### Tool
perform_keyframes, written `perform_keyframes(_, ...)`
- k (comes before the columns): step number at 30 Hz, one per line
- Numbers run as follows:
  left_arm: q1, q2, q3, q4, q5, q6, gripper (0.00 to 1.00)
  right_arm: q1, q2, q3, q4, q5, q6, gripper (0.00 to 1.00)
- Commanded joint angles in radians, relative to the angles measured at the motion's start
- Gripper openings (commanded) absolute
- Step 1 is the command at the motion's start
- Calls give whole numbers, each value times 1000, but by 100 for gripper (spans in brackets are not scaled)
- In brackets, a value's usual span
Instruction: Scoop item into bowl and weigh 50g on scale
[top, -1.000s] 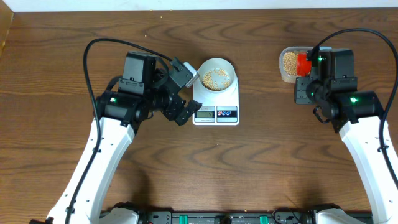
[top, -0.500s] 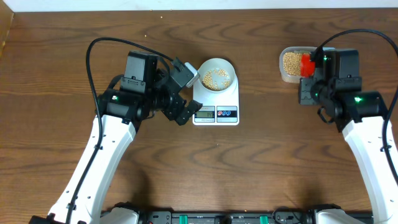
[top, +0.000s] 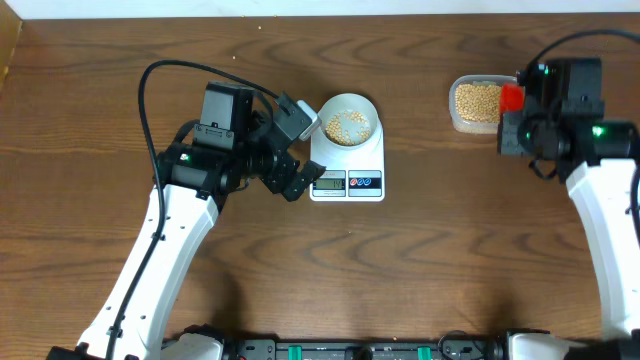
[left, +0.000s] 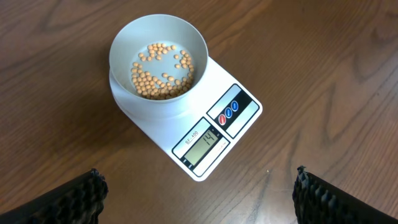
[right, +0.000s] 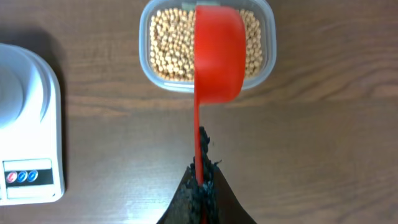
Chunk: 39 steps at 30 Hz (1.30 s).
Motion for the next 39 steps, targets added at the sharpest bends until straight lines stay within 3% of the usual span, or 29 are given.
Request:
perform_keyframes(1, -1, 0, -5, 0, 13, 20, 98, -4, 79, 113, -60, -13, -11, 1)
perform_keyframes(19, -1, 0, -5, 0, 13, 20, 98, -51, 389, 580, -378, -4, -19, 1)
perform_keyframes(39, -1, 0, -5, 0, 13, 20, 98, -37, 564, 596, -386, 48, -23, 1)
